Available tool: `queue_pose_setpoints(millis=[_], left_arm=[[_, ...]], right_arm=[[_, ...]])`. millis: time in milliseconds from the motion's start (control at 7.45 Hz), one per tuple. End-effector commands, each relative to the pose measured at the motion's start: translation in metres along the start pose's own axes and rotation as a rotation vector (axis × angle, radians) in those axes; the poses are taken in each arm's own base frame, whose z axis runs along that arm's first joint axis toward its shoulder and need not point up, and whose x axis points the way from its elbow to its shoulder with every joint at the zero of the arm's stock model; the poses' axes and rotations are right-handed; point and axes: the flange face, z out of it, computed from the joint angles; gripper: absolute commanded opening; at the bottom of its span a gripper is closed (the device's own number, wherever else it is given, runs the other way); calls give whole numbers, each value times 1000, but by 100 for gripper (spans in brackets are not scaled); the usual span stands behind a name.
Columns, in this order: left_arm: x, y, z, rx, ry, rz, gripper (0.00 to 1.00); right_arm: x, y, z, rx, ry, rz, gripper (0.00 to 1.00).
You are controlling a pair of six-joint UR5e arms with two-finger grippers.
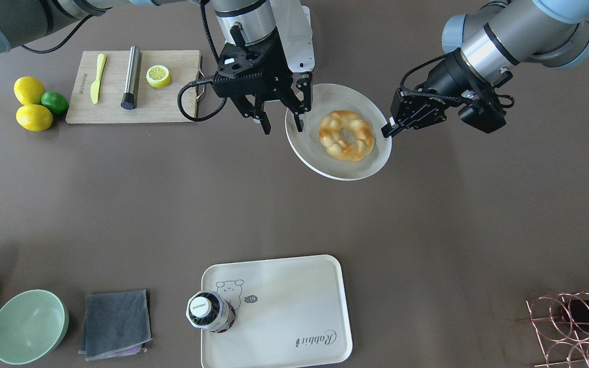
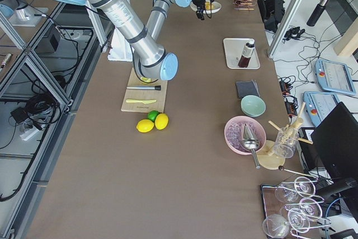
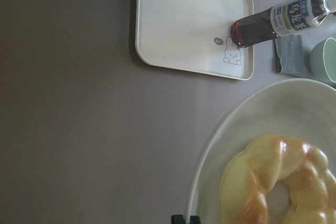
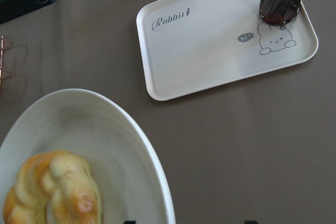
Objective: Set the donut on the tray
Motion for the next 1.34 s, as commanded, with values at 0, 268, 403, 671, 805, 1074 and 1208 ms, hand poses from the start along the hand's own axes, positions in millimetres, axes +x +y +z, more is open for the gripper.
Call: queue_pose_setpoints(millis=[0,268,403,671,805,1074,1208], left_arm=[[-8,-10,9,46,-65,-43,0],[-14,-20,18,65,-121,-57,0],[-15,-31,26,95,-141,-64,0],[10,-71,59,133,-209,-102,0],[20,-98,83,152,-241,-119,0],[30,-155,129,219,-318,-149,0],[32,-180,149,237,-342,-160,0]], right_arm=[[-1,-4,-22,-6,-34,-2,100],[6,-19,-33,-43,-45,17,100],[11,-22,-39,-55,-51,19,100],[39,-43,-47,-68,-41,44,100],[53,-50,-52,-85,-43,10,100],[79,-47,-65,-84,-49,-22,100],[78,-49,-66,-80,-51,-21,100]])
